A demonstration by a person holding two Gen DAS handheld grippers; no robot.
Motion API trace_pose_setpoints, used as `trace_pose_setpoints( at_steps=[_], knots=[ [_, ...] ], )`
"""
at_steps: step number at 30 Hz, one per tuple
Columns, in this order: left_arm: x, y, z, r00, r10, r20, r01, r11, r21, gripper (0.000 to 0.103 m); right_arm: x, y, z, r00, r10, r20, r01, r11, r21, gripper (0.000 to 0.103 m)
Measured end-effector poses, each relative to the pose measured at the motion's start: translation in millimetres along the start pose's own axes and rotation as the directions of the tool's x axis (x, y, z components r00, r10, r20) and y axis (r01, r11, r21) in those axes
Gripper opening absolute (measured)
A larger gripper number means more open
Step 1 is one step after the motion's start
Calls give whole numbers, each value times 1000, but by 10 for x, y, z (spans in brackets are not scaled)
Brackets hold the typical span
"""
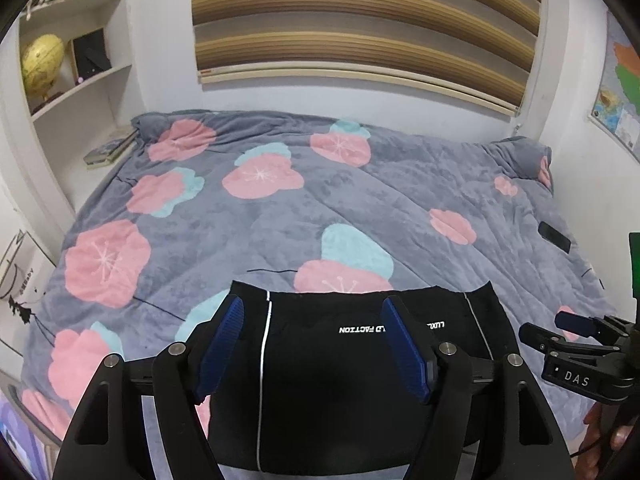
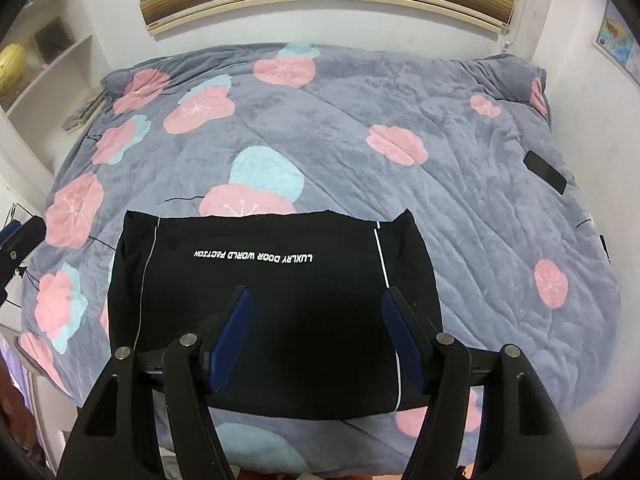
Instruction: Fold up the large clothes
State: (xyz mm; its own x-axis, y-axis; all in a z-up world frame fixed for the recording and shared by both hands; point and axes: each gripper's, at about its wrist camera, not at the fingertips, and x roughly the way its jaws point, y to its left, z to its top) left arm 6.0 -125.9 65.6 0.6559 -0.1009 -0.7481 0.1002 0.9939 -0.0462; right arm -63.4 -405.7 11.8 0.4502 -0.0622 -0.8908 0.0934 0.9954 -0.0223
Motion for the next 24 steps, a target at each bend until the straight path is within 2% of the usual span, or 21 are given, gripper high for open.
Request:
trace_pose_setpoints(
  at_steps=[6,12,18,24],
  knots=[
    [400,-29,48,997,5,-76,-5,1000,-8,74,209,8,173,1000,-10,-18,10,1000,-10,76],
    [817,-54,70,987,8,-163,-11,1000,-20,74,585,-9,347,996,-15,-90,12,1000,-25,76],
    [1086,-91,83,976,48,-211,-50,999,-4,74,866,-58,435,990,-19,-143,15,999,-30,76],
    [1247,-118,89,967,46,-249,-46,999,7,74,974,-82,448,985,-16,-172,14,1000,-11,76]
  ],
)
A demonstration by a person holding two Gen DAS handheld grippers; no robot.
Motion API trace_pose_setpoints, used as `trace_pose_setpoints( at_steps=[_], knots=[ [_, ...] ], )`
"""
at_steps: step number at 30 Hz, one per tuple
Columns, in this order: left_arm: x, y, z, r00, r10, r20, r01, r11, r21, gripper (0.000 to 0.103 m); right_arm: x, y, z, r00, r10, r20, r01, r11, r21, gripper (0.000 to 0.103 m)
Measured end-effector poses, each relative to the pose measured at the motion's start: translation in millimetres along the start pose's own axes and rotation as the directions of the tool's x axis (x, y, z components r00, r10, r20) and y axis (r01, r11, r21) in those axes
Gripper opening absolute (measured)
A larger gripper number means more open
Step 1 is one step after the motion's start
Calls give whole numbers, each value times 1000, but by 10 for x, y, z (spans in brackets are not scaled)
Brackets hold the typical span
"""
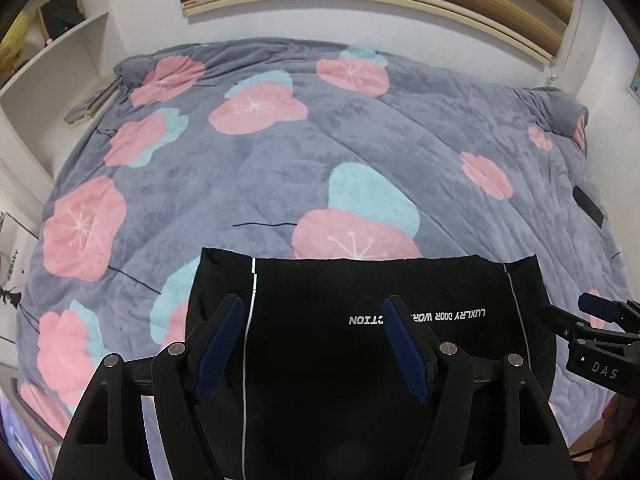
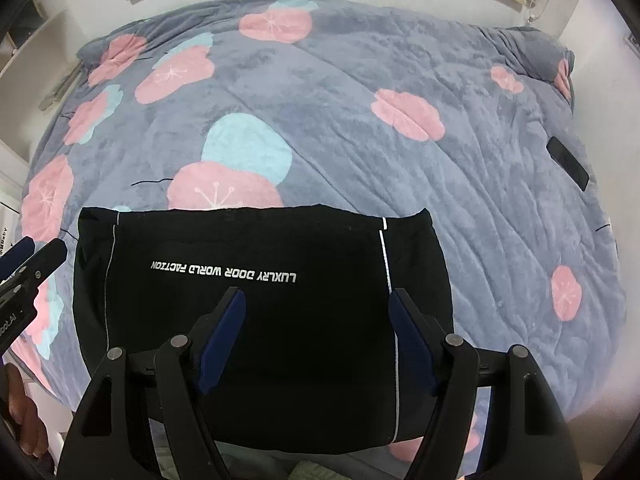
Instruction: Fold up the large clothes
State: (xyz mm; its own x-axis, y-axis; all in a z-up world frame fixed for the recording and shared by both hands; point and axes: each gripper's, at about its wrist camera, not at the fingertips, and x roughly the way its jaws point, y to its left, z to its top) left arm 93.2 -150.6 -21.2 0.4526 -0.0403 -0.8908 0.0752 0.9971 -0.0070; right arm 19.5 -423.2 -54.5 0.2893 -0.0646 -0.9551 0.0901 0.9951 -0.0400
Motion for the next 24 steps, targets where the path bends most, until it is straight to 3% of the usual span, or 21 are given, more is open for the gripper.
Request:
trace_pose_setpoints(
  at_steps=[8,18,24],
  knots=[
    [88,-62,-14,1000,-5,-26,6,1000,23,74,18,-15,10,1000,-9,-2,9,1000,8,76],
    [1,-46,-28,1000,-5,8,5,1000,-13,74,-24,-37,-26,1000,-11,10,11,1000,10,76],
    [-131,33,-22,996,60,60,-56,996,-65,74,-63,-20,-64,1000,-9,16,9,1000,9,76]
  ],
)
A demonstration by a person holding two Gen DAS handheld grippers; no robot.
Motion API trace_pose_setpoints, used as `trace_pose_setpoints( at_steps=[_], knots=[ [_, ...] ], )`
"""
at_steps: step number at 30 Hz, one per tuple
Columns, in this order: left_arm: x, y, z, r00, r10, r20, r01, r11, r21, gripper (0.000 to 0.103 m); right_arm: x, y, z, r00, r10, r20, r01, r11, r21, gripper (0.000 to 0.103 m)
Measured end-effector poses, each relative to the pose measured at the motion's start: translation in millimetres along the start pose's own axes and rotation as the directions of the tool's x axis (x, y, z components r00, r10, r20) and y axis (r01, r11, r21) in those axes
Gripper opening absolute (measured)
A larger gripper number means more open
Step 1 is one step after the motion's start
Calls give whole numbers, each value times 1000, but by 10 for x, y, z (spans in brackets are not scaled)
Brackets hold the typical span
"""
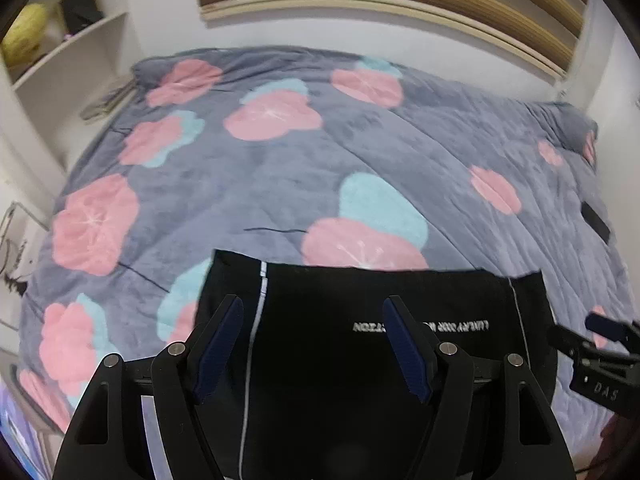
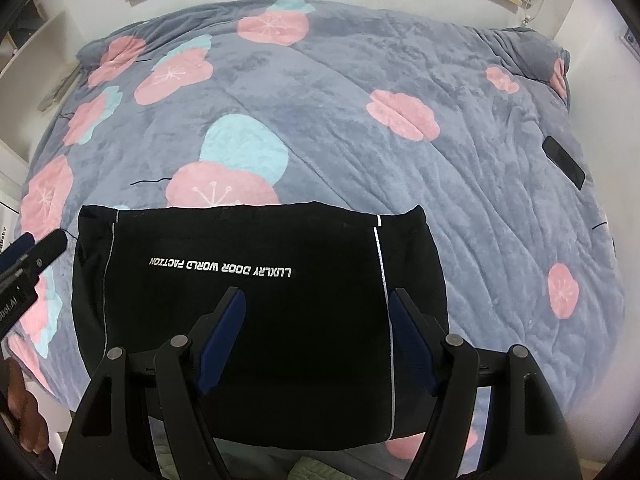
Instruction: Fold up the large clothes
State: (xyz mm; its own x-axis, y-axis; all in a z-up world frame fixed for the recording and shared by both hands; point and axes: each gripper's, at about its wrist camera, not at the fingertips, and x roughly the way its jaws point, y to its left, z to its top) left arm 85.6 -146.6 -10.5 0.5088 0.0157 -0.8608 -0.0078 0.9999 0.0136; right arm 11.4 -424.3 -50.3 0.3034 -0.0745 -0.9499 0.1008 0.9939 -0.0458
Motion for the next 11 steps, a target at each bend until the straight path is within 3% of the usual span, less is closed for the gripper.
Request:
trace_pose_setpoints(
  at_steps=[6,11],
  knots=[
    [-215,116,44,989,108,104,-103,993,-48,74,-53,60,-27,1000,-18,20,19,999,-34,76],
    [-252,140,75,990,112,85,-108,993,-43,74,-20,83,-46,1000,-2,9,3,999,-47,76]
  ],
)
